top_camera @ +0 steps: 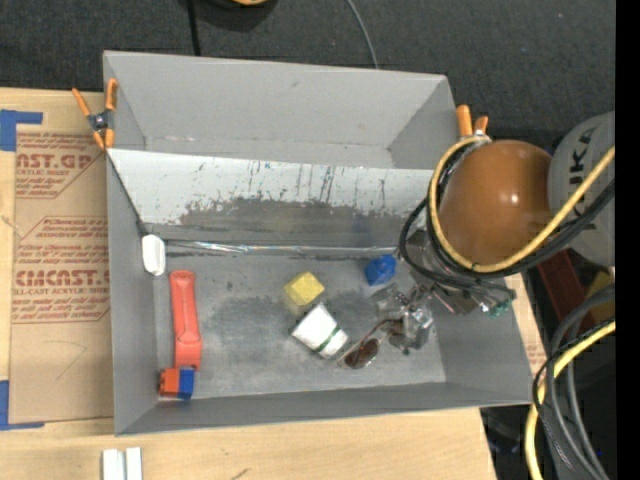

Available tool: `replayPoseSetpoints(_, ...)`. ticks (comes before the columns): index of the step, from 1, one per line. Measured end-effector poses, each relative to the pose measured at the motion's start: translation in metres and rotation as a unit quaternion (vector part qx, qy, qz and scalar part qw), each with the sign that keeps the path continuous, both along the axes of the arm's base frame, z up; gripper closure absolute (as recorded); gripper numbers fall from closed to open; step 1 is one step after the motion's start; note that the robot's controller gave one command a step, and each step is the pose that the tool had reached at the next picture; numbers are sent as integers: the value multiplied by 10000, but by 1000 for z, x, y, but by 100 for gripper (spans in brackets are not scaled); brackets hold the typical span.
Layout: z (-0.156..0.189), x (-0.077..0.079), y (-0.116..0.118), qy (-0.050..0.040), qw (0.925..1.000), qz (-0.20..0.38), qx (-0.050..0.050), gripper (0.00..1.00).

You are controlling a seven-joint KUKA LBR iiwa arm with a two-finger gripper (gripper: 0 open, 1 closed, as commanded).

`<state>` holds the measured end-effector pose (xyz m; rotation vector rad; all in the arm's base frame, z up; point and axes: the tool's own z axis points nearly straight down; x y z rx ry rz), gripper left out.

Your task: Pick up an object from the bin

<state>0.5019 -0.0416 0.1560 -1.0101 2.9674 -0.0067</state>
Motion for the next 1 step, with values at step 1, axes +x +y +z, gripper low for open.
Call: replayPoseSetpoints(1,-34,15,12,30,9970,776,8,100)
